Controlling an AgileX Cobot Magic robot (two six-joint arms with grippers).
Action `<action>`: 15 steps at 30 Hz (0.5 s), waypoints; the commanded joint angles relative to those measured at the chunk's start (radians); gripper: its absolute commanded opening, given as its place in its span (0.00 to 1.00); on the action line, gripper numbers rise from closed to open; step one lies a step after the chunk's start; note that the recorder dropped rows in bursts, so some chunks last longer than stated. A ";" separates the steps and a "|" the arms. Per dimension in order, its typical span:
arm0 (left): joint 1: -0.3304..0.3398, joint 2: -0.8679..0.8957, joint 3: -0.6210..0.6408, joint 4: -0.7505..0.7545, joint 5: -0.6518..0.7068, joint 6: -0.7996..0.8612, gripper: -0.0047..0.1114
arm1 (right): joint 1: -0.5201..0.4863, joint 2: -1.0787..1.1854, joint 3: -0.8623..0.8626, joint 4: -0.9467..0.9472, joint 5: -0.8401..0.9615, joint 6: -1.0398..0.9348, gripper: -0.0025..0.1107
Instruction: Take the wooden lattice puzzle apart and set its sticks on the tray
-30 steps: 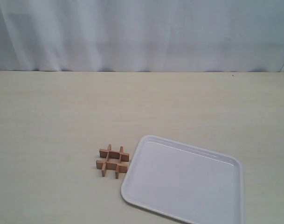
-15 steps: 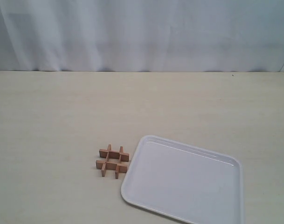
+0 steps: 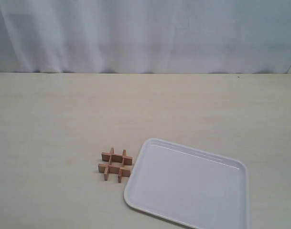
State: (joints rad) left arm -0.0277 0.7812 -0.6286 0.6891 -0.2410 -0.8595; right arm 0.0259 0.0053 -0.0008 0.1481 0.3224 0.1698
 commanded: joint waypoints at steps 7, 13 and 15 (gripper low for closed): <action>-0.026 0.453 -0.056 0.173 0.310 0.006 0.04 | 0.003 -0.005 0.001 0.001 -0.003 -0.006 0.06; -0.175 0.640 -0.148 0.150 0.510 0.117 0.04 | 0.003 -0.005 0.001 0.001 -0.003 -0.006 0.06; -0.237 0.698 -0.197 0.082 0.609 0.220 0.04 | 0.003 -0.005 0.001 0.001 -0.003 -0.006 0.06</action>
State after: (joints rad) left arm -0.1971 1.4209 -0.7683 0.8395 0.2573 -0.7448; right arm 0.0259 0.0053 -0.0008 0.1481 0.3224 0.1698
